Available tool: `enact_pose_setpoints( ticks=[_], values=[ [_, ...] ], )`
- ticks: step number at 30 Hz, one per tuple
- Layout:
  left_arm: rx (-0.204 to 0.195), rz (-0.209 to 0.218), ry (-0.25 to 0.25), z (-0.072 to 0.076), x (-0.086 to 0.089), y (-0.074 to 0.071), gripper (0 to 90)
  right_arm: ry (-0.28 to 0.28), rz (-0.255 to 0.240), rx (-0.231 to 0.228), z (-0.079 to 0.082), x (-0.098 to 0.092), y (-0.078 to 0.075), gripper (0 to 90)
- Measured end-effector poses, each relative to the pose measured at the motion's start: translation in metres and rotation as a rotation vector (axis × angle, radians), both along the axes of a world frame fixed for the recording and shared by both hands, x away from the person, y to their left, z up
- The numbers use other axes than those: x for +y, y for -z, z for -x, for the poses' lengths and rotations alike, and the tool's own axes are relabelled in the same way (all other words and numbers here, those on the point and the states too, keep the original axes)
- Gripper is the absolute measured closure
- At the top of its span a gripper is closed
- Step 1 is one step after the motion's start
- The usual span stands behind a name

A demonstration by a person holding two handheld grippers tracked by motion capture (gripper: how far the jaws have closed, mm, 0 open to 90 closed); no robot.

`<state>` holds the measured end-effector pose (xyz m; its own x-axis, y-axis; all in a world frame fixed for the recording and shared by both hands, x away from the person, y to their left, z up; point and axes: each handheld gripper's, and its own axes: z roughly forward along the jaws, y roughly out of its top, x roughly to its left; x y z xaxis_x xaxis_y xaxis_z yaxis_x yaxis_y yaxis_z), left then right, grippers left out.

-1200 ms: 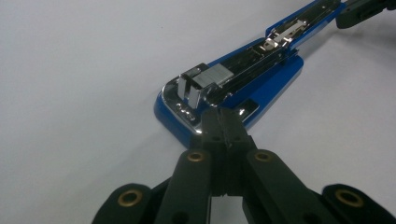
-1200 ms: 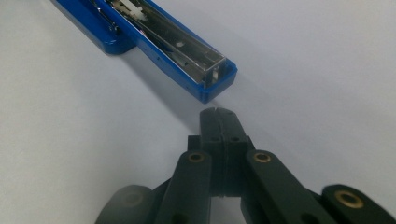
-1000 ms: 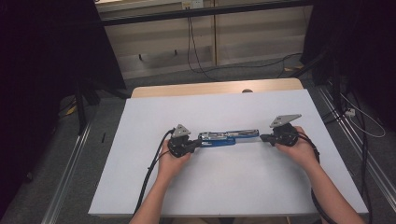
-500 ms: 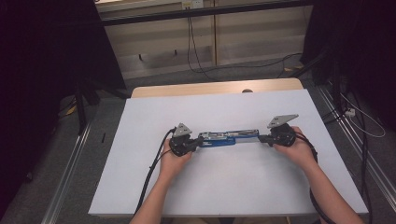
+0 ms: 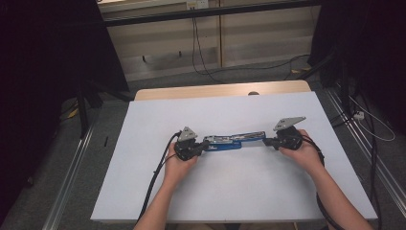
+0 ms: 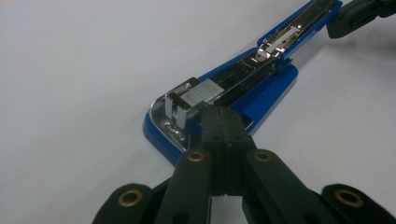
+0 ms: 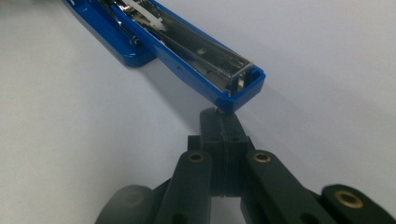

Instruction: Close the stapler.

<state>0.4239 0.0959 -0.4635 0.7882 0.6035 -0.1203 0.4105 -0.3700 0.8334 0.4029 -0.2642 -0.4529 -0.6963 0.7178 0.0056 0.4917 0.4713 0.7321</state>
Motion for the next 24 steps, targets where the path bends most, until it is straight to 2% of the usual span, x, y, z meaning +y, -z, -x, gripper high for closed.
enact_pose_setpoints(
  ticks=[7, 13, 15, 17, 19, 21, 24],
  values=[
    [0.000, 0.000, 0.000, 0.0001, -0.0001, 0.0000, 90.0, 0.000, -0.030, -0.019, -0.0008, 0.0029, -0.0045, 90.0],
    [0.000, -0.001, 0.001, 0.0000, 0.0004, 0.0000, 90.0, -0.006, -0.034, -0.030, -0.0017, 0.0058, -0.0057, 90.0],
    [0.011, 0.006, 0.005, -0.0001, 0.0010, -0.0001, 90.0, -0.009, -0.034, -0.031, -0.0015, 0.0062, -0.0059, 90.0],
    [-0.010, -0.017, 0.002, 0.0004, 0.0009, -0.0010, 90.0, -0.014, -0.036, -0.031, -0.0012, 0.0064, -0.0058, 90.0],
    [-0.004, -0.015, 0.007, -0.0001, 0.0013, -0.0011, 90.0, -0.015, -0.038, -0.030, -0.0009, 0.0061, -0.0054, 90.0],
    [0.013, 0.008, 0.005, -0.0002, 0.0017, -0.0010, 90.0, -0.014, -0.042, -0.028, -0.0005, 0.0053, -0.0049, 90.0],
    [0.016, 0.027, 0.005, 0.0002, 0.0031, -0.0035, 90.0, -0.012, -0.052, -0.025, 0.0007, 0.0038, -0.0049, 90.0]
  ],
)
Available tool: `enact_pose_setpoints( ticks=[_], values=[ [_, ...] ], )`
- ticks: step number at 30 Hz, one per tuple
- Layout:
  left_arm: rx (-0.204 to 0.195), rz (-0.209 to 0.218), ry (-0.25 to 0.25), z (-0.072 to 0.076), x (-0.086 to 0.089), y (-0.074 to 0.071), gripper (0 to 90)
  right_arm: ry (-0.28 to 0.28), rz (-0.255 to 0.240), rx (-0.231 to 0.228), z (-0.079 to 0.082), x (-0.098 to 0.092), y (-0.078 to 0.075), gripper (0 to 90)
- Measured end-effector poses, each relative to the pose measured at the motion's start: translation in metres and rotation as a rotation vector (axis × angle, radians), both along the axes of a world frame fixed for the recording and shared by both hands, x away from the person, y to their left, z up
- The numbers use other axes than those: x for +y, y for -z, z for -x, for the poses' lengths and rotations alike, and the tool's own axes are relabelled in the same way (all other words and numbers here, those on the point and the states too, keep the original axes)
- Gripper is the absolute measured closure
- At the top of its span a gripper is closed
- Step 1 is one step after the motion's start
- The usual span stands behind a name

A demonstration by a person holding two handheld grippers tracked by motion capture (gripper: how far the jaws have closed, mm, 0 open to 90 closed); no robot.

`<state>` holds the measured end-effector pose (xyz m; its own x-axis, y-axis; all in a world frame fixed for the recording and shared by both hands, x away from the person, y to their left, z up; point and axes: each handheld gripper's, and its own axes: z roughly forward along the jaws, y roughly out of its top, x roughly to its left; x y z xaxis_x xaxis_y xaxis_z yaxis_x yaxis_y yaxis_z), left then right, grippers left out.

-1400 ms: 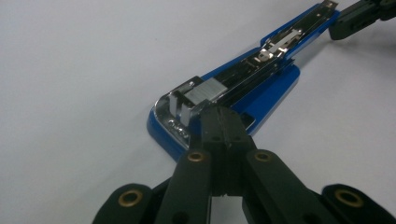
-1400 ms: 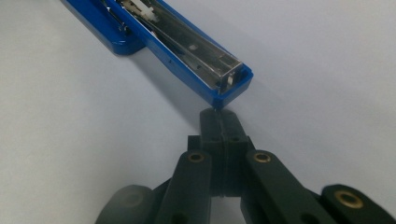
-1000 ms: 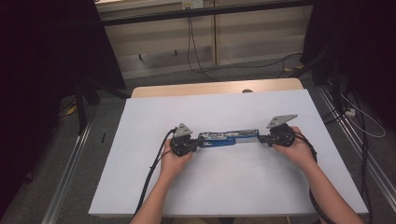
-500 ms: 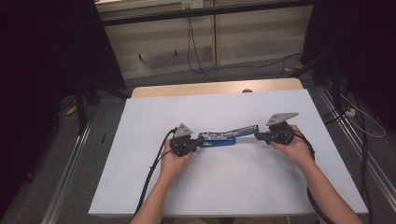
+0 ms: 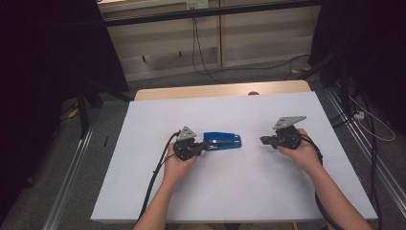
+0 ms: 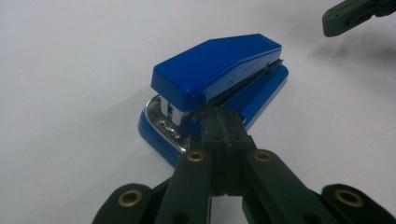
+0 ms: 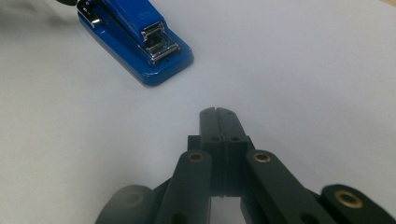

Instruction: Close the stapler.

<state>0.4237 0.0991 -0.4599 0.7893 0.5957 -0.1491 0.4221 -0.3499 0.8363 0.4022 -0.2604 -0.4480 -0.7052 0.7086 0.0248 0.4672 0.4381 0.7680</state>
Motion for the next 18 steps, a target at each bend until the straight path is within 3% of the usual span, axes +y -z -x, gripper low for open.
enact_pose_setpoints(
  ticks=[7, 10, 18],
  values=[
    [0.009, 0.028, 0.001, 0.001, 0.004, -0.005, 87.5, 0.007, -0.044, 0.007, 0.004, -0.003, 0.000, 90.0],
    [0.026, 0.047, -0.010, 0.004, 0.006, -0.009, 73.7, 0.017, -0.060, 0.002, 0.007, -0.004, 0.000, 82.0],
    [0.024, 0.053, -0.027, 0.012, 0.021, -0.019, 52.9, 0.036, -0.096, -0.004, 0.016, -0.001, -0.003, 63.2]
  ],
)
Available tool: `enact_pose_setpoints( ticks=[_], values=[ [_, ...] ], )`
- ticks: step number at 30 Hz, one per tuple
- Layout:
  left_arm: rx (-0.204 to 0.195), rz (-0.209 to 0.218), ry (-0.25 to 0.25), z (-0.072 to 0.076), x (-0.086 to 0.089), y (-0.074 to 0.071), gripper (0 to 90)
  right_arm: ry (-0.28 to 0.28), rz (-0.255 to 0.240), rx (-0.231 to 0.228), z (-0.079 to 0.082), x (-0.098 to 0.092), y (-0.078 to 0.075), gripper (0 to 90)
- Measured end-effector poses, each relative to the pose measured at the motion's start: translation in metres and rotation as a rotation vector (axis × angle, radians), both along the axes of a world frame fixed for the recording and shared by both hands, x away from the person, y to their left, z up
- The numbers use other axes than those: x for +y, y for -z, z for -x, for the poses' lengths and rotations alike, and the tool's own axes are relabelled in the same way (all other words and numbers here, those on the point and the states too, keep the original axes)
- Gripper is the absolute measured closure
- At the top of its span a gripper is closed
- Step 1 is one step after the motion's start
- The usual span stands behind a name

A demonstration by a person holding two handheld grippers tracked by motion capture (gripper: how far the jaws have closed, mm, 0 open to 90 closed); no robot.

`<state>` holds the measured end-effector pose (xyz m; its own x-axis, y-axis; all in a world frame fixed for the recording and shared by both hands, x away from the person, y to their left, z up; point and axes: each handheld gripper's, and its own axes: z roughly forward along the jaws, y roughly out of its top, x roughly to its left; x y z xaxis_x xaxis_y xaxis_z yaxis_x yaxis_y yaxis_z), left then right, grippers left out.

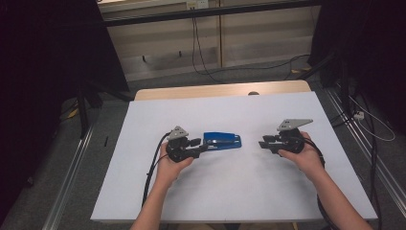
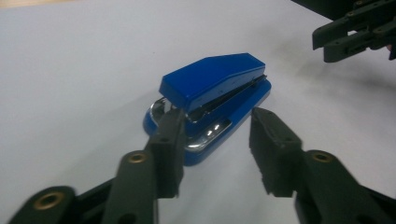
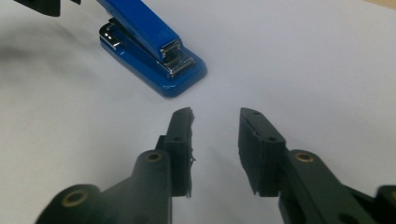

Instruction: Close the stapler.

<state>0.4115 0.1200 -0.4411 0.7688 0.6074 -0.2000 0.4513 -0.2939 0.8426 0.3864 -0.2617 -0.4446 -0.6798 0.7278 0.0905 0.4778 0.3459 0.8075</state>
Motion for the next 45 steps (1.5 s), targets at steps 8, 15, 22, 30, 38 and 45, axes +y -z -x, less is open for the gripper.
enact_pose_setpoints(
  ticks=[8, 15, 22, 30, 38, 45],
  values=[
    [-0.005, 0.008, -0.026, 0.010, 0.015, -0.009, 34.9, 0.002, 0.005, -0.006, 0.017, 0.000, -0.001, 45.9],
    [-0.025, -0.026, -0.026, 0.018, 0.022, -0.011, 25.8, -0.011, 0.001, -0.018, 0.029, 0.000, -0.004, 40.1],
    [-0.030, -0.025, -0.040, 0.023, 0.030, -0.012, 19.2, -0.008, 0.006, -0.013, 0.039, -0.003, -0.004, 36.4],
    [-0.036, -0.016, -0.064, 0.032, 0.044, -0.015, 15.7, -0.007, 0.005, -0.016, 0.046, -0.007, -0.003, 33.6],
    [-0.040, -0.024, -0.068, 0.038, 0.058, -0.013, 14.1, 0.002, 0.006, -0.017, 0.057, -0.013, -0.002, 30.7],
    [-0.047, -0.045, -0.059, 0.044, 0.069, -0.012, 13.6, 0.004, 0.020, -0.023, 0.066, -0.017, -0.001, 28.1]
  ],
)
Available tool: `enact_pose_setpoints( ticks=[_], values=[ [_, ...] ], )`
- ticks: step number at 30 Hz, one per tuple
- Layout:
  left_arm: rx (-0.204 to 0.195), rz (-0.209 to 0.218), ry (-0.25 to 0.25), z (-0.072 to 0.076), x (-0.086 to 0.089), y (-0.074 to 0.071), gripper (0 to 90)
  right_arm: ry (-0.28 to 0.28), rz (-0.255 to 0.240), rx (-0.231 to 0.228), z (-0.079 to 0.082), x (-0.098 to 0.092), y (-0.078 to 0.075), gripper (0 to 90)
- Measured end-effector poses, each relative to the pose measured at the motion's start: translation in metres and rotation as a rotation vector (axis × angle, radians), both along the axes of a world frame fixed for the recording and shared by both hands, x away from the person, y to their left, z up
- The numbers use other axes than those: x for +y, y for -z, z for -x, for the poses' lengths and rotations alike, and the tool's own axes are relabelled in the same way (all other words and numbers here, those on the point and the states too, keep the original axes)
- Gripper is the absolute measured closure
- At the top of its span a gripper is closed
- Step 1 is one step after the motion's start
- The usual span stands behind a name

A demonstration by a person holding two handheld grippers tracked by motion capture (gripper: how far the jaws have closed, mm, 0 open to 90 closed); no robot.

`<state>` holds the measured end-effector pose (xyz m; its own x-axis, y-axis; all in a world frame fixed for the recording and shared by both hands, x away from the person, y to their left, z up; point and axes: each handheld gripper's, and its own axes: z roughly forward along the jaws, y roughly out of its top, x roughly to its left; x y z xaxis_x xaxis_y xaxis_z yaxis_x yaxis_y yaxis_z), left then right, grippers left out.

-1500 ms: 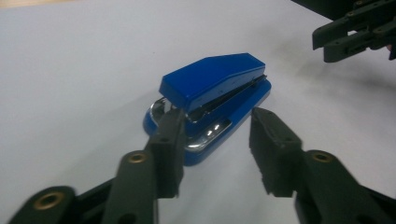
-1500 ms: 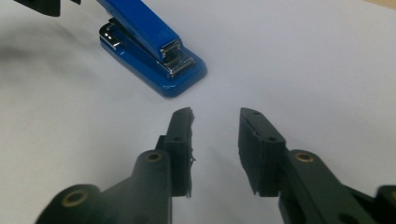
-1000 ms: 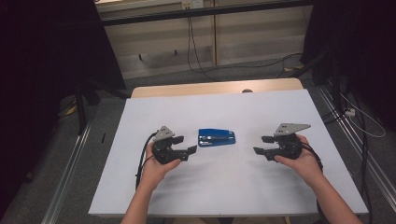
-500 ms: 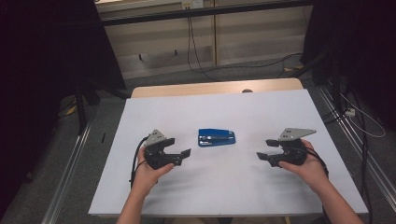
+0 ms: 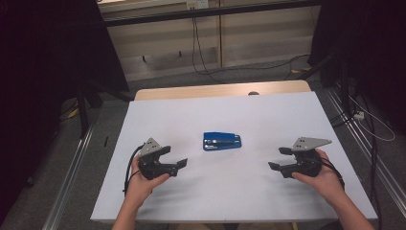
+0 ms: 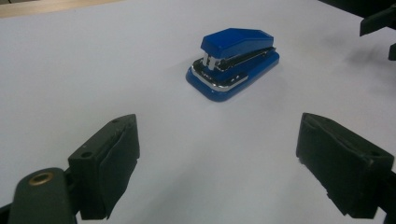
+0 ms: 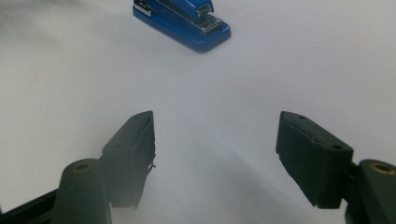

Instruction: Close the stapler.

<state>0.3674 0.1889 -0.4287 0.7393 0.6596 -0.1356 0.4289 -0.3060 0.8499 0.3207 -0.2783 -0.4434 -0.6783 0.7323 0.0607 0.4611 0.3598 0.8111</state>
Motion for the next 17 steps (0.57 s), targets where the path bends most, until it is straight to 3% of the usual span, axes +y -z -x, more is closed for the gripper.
enact_pose_setpoints(
  ticks=[11, 17],
  values=[
    [-0.014, -0.009, -0.032, 0.005, 0.020, 0.002, 13.3, 0.014, -0.013, 0.000, 0.011, -0.006, 0.004, 21.9],
    [-0.009, 0.004, -0.034, 0.003, 0.021, 0.003, 11.2, 0.008, -0.009, -0.010, 0.010, -0.003, 0.004, 19.9]
  ],
)
